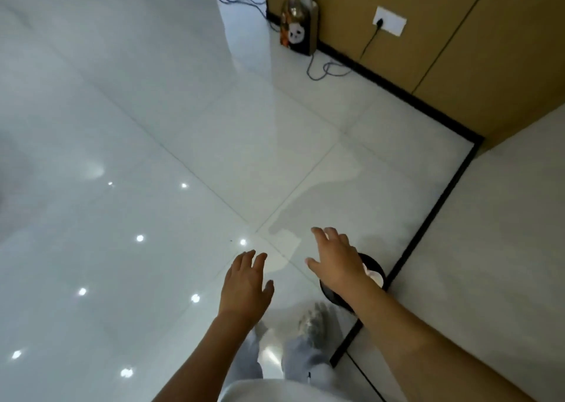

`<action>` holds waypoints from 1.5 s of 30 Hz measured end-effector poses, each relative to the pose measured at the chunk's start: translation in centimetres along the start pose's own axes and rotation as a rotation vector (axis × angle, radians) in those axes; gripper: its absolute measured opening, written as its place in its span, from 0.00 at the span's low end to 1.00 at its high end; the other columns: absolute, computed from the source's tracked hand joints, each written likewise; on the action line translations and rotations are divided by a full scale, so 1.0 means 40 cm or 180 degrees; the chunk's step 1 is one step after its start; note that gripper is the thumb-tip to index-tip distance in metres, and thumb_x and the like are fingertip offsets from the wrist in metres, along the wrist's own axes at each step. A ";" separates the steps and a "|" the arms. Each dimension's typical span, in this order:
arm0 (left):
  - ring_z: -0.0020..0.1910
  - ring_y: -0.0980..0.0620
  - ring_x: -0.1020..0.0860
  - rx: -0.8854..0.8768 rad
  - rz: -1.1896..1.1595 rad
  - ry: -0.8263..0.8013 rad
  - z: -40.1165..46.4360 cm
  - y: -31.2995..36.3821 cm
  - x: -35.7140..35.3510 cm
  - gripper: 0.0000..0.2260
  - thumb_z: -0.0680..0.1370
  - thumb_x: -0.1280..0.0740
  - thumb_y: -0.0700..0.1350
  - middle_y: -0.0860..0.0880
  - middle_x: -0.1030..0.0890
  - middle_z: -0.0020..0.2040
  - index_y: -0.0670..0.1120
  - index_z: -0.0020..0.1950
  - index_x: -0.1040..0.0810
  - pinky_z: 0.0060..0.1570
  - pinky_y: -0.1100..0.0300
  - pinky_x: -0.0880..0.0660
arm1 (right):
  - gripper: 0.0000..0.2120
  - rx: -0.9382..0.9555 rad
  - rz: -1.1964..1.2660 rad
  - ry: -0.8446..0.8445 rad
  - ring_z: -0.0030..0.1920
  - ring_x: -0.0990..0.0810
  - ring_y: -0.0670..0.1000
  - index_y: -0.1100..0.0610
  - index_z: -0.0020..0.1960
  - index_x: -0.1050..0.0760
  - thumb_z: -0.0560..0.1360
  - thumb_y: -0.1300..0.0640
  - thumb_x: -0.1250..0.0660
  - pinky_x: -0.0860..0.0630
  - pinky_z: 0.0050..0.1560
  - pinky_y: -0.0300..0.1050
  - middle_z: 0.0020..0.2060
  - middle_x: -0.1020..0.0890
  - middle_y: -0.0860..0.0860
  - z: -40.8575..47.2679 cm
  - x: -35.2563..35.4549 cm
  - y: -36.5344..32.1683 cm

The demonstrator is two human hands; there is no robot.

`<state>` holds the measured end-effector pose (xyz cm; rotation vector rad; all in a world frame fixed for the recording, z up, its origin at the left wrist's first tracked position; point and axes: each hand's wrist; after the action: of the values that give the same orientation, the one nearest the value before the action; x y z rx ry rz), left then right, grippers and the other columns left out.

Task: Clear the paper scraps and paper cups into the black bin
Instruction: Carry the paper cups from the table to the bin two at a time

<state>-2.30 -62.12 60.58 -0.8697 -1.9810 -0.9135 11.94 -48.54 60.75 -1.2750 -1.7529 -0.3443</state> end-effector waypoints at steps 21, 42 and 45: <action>0.75 0.47 0.45 0.2354 -0.0808 0.0933 -0.675 -1.204 0.227 0.24 0.80 0.41 0.51 0.47 0.40 0.76 0.49 0.75 0.41 0.74 0.54 0.47 | 0.31 0.2457 -0.1379 -0.0878 0.70 0.35 0.56 0.51 0.77 0.47 0.79 0.45 0.38 0.32 0.65 0.50 0.74 0.39 0.53 -0.178 -0.487 -1.480; 0.74 0.48 0.41 0.3987 -0.1632 0.1781 -0.902 -2.146 0.524 0.24 0.79 0.39 0.50 0.47 0.37 0.74 0.48 0.74 0.38 0.71 0.56 0.42 | 0.28 0.4246 -0.2581 -0.0945 0.64 0.32 0.57 0.53 0.75 0.43 0.78 0.50 0.38 0.29 0.58 0.50 0.70 0.36 0.54 -0.083 -0.728 -2.660; 0.73 0.48 0.41 0.4194 -0.1713 0.1751 -0.948 -2.264 0.544 0.24 0.79 0.39 0.50 0.47 0.37 0.74 0.49 0.75 0.38 0.71 0.57 0.42 | 0.27 0.4321 -0.2778 -0.1040 0.64 0.31 0.57 0.53 0.74 0.43 0.78 0.50 0.38 0.28 0.58 0.50 0.69 0.35 0.54 -0.085 -0.775 -2.799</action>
<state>-72.21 -133.88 69.16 0.6113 -1.7779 0.0598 -81.36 -117.39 68.62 0.4426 -2.0507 0.5721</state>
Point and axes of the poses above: each hand's wrist, its own z-axis towards the middle knuckle, its own x-axis out of the back of the hand, y = z × x
